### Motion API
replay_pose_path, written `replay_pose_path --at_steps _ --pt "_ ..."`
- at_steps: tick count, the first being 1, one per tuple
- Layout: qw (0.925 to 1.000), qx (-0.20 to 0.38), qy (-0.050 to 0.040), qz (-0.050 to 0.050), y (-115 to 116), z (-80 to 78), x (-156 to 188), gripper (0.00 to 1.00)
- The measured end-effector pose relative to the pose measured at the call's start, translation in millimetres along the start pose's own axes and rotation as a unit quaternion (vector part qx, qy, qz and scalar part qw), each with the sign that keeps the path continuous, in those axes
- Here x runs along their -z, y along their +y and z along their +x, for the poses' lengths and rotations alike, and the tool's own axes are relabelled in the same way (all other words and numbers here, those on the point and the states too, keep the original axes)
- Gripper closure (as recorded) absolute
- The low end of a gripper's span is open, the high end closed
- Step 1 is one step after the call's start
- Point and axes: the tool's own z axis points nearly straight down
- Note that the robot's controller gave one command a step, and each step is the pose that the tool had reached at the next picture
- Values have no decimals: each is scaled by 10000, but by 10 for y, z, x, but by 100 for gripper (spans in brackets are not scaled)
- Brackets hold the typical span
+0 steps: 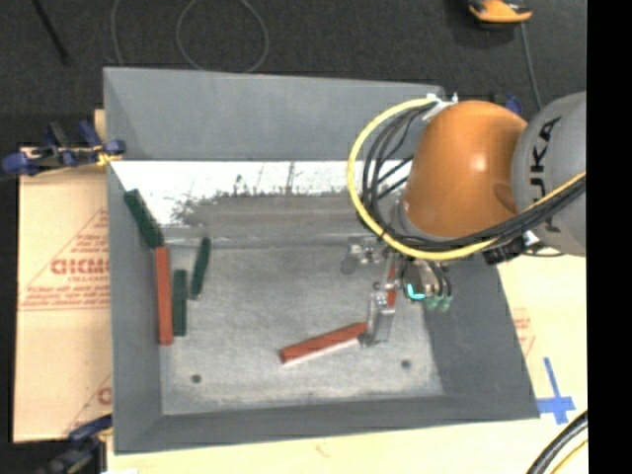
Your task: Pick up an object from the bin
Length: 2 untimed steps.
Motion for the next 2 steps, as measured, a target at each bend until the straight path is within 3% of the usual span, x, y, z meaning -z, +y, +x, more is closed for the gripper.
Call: replay_pose_path --at_steps 1,2 --pt "9945 1050 -10 0 -230 -142 -1056 0" --pt "9932 1164 -9 -18 234 116 -1501 0"
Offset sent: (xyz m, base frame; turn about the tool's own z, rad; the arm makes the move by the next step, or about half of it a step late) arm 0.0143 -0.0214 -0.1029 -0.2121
